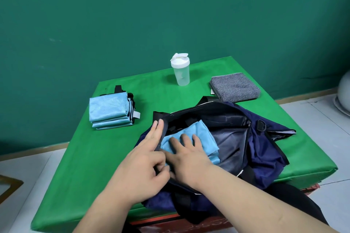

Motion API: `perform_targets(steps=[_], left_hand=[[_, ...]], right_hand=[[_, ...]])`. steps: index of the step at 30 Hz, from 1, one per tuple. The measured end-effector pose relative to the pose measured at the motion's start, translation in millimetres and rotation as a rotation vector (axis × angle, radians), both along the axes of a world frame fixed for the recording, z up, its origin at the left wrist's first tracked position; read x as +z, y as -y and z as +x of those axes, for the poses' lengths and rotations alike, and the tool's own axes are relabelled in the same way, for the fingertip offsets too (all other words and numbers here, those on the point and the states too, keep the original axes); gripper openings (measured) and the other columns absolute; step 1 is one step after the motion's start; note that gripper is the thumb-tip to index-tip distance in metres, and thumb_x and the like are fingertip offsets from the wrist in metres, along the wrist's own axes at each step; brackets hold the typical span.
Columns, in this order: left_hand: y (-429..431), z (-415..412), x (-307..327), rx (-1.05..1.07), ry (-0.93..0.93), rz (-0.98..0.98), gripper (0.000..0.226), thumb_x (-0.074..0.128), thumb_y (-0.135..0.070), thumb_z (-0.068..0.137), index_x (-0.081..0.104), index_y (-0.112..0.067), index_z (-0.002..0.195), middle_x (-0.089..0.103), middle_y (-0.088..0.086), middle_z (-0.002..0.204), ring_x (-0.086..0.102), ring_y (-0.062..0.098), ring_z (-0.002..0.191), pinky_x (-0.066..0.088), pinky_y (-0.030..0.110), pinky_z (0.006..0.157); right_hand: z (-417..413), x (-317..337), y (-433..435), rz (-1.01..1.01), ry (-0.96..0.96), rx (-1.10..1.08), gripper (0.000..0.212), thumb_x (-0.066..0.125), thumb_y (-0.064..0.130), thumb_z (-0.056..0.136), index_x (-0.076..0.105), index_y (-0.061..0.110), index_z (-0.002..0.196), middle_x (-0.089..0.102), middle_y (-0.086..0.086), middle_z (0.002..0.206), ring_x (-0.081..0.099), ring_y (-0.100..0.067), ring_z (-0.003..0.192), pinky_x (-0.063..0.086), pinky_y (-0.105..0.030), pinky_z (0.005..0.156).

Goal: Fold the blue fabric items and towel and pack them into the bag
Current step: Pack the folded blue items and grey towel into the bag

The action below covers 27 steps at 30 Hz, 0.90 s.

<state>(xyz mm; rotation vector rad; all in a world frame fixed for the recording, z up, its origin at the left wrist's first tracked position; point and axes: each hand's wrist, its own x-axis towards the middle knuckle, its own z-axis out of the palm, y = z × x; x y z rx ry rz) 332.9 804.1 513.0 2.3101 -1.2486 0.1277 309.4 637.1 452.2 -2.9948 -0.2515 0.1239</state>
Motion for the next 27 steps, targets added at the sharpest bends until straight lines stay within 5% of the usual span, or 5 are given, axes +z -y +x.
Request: perform_targets(steps=[4, 9, 17, 23, 27], left_hand=[[-1, 4, 2, -0.001, 0.009, -0.006, 0.035, 0.068, -0.014, 0.076, 0.040, -0.018, 0.056, 0.007, -0.006, 0.165, 0.010, 0.004, 0.150, 0.032, 0.011, 0.098], [1, 4, 1, -0.009, 0.009, -0.006, 0.034, 0.066, -0.016, 0.077, 0.039, -0.018, 0.056, 0.006, -0.007, 0.165, 0.009, 0.004, 0.151, 0.032, 0.010, 0.097], [14, 2, 18, -0.075, 0.022, -0.006, 0.035, 0.066, -0.011, 0.076, 0.040, -0.017, 0.053, 0.011, -0.004, 0.164, 0.013, 0.005, 0.150, 0.025, -0.003, 0.086], [16, 8, 8, -0.074, -0.024, -0.003, 0.036, 0.063, -0.013, 0.076, 0.036, -0.019, 0.053, 0.011, -0.004, 0.164, 0.014, 0.006, 0.150, 0.024, -0.002, 0.087], [20, 7, 8, -0.077, -0.008, 0.004, 0.034, 0.062, -0.012, 0.077, 0.038, -0.017, 0.053, 0.011, -0.004, 0.164, 0.014, 0.005, 0.150, 0.025, -0.001, 0.088]], right_hand=[[5, 3, -4, 0.021, 0.017, -0.051, 0.097, 0.005, 0.066, 0.069, 0.020, 0.025, 0.156, 0.036, -0.007, 0.147, 0.030, -0.040, 0.130, 0.017, -0.065, 0.109], [12, 5, -5, -0.051, -0.043, -0.070, 0.101, -0.003, 0.066, 0.060, 0.014, 0.035, 0.155, 0.027, -0.001, 0.149, 0.021, -0.034, 0.132, 0.016, -0.059, 0.108], [18, 15, -7, -0.111, -0.189, -0.061, 0.061, 0.033, 0.050, 0.093, 0.022, 0.033, 0.151, 0.019, -0.005, 0.151, 0.012, -0.037, 0.139, 0.007, -0.062, 0.114], [-3, 11, 19, 0.245, 0.201, 0.000, 0.055, 0.028, 0.048, 0.086, 0.054, 0.025, 0.128, 0.057, 0.003, 0.124, 0.048, -0.027, 0.118, 0.037, -0.047, 0.102], [-20, -1, 62, 0.514, 0.450, -0.429, 0.041, 0.055, 0.031, 0.083, 0.066, 0.033, 0.123, 0.047, -0.004, 0.144, 0.040, -0.028, 0.133, 0.037, -0.047, 0.111]])
